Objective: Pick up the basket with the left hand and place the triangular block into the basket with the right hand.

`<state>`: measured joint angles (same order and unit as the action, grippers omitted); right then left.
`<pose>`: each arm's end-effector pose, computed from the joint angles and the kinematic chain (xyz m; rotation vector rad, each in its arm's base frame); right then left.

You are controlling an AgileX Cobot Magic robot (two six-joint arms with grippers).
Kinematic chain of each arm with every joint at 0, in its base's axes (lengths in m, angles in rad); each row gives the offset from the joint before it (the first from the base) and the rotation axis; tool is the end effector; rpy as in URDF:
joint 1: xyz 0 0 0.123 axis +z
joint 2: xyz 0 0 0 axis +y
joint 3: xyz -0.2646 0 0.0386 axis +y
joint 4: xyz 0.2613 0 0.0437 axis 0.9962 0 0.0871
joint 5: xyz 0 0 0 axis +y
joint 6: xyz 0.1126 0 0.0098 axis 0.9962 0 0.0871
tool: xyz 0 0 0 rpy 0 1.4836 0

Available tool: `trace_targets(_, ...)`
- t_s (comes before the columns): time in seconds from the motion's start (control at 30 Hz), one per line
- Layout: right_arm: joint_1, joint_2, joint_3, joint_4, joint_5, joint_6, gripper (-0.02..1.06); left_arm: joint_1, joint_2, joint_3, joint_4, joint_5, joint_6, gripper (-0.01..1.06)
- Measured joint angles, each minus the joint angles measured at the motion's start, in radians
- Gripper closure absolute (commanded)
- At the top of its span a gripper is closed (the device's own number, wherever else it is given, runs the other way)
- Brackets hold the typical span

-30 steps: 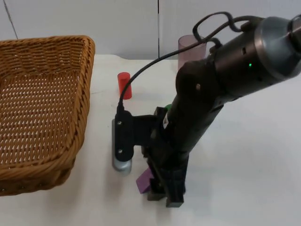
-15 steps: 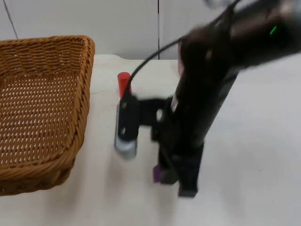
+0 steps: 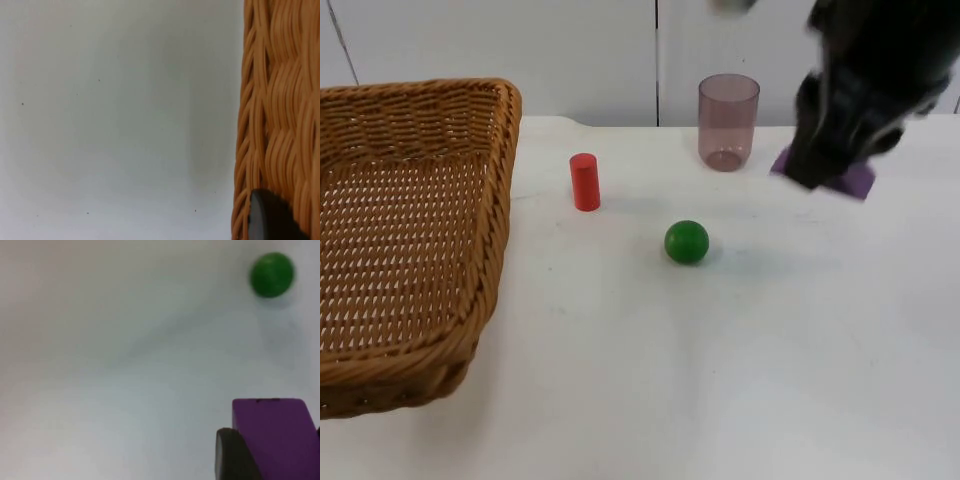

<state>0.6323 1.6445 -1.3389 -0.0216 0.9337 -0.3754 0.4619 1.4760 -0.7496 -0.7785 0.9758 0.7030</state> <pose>0.2966 0.2149 0.2438 -1.3258 2.3790 0.0470 0.2520 0.0520 0.1579 -0.3062 2.7092 -0.7735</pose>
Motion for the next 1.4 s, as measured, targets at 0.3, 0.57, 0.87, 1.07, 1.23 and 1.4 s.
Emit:
trace_targets(0.3, -0.004, -0.028, 0.0, 0.013, 0.006, 0.044, 1.05, 0.0, 0.0, 0.0, 0.0, 0.0, 0.0, 1.05)
trace_targets(0.57, -0.004, -0.023, -0.034, 0.06, -0.019, 0.067, 1.05, 0.0, 0.0, 0.0, 0.0, 0.0, 0.0, 1.05)
trace_targets(0.87, 0.01, 0.08, -0.247, 0.144, -0.007, 0.095, 1.05, 0.0, 0.0, 0.0, 0.0, -0.002, 0.0, 1.05)
trace_targets(1.07, 0.112, 0.235, -0.508, 0.153, 0.044, 0.096, 1.05, 0.0, 0.0, 0.0, 0.0, -0.004, 0.0, 1.05)
trace_targets(1.23, 0.188, 0.36, -0.697, 0.16, 0.07, 0.096, 1.05, 0.0, 0.0, 0.0, 0.0, -0.004, 0.0, 1.05)
trace_targets(1.4, 0.234, 0.489, -0.834, 0.181, 0.072, 0.096, 1.05, 0.0, 0.0, 0.0, 0.0, -0.008, 0.0, 1.05)
